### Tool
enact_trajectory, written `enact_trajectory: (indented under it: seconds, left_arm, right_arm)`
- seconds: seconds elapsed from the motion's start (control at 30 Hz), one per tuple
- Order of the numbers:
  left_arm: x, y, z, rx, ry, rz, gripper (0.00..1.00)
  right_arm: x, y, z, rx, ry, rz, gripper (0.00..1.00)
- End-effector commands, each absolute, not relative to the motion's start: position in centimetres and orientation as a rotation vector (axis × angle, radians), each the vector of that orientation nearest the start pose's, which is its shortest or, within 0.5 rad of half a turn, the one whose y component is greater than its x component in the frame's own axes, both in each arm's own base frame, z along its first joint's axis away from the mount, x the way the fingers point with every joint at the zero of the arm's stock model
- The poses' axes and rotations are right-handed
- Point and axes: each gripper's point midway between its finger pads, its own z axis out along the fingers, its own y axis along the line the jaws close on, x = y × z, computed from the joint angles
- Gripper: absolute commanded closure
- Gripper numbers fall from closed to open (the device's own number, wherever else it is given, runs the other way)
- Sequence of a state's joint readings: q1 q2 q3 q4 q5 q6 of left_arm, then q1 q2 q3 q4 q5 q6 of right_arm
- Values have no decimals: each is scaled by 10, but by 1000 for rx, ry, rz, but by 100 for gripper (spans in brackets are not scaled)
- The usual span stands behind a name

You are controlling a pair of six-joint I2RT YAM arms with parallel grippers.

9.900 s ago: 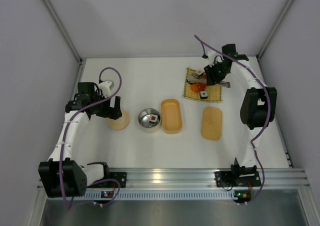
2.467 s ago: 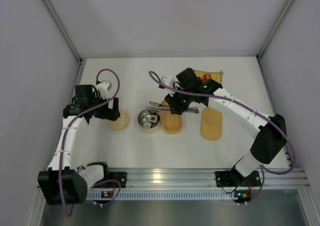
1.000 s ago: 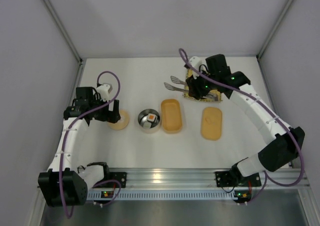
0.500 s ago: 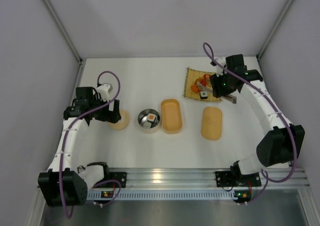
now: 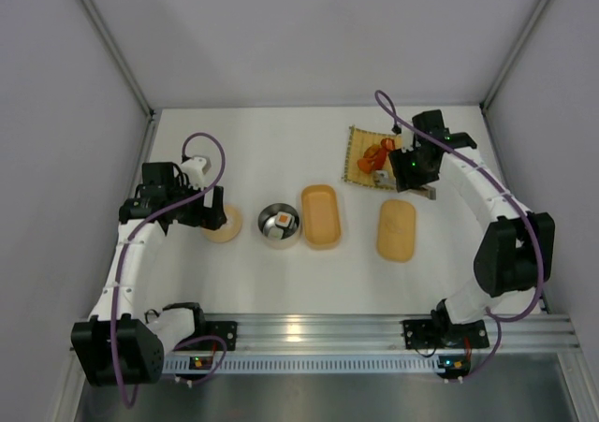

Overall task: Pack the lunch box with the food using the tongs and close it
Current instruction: Pick up the fake food from the plate.

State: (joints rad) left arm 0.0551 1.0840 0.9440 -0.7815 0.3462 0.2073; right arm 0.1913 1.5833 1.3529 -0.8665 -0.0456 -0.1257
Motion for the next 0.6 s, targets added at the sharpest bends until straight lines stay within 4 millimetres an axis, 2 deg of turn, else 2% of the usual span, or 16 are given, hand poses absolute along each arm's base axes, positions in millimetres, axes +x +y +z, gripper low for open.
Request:
enact_trajectory:
  seconds: [0.0, 0.27, 0.4, 0.57]
  left_arm:
    - [267, -36, 159, 320, 2398, -309, 2]
    - [268, -34, 159, 322, 2397, -295, 2]
    - [267, -34, 158, 322, 2398, -296, 2]
    - [265, -34, 157, 322, 2401, -296, 2]
  right_arm:
    - [361, 67, 144, -383, 2586, 62, 46]
    - [367, 73, 134, -395, 2605, 97, 49]
    - [368, 74, 135, -402, 2602, 102, 60]
    - [363, 76, 153, -432, 2565, 125, 70]
